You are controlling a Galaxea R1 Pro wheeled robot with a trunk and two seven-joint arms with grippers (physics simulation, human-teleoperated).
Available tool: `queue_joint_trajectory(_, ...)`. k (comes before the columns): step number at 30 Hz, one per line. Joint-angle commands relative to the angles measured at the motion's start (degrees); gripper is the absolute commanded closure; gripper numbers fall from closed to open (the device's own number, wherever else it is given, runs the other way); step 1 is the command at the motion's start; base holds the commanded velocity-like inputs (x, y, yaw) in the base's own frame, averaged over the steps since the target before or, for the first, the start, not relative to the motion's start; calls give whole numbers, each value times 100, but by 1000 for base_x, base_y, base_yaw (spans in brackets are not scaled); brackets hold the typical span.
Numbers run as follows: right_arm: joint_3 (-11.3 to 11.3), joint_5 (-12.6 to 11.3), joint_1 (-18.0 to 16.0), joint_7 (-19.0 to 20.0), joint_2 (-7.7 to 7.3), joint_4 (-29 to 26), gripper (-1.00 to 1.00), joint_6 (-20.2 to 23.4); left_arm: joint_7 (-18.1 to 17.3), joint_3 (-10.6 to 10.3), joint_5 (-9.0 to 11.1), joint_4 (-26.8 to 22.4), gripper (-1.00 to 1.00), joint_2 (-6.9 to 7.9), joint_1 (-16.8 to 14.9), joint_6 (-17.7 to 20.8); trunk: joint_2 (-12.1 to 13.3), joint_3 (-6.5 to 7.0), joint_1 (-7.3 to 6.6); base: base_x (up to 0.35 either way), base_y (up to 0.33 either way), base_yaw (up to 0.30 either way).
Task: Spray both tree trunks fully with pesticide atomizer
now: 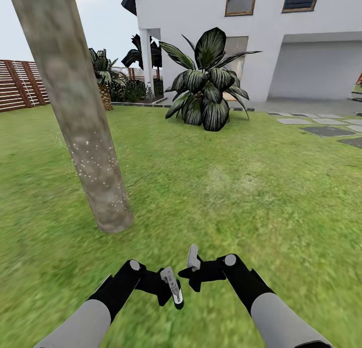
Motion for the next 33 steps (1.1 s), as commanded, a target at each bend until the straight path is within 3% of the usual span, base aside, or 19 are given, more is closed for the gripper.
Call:
queue_joint_trajectory(1,0,0,0,0,1,0,100,0,0,0,5,-3,100,0,0,0,0,0,0,0,0,0)
queue_joint_trajectory(27,0,0,0,0,1,9,100,0,-44,9,56,-23,100,-44,0,-35,0,0,0,0,0,0)
queue_joint_trajectory(33,33,0,0,0,1,9,100,0,-37,9,16,8,100,7,25,-55,0,0,0,0,0,0)
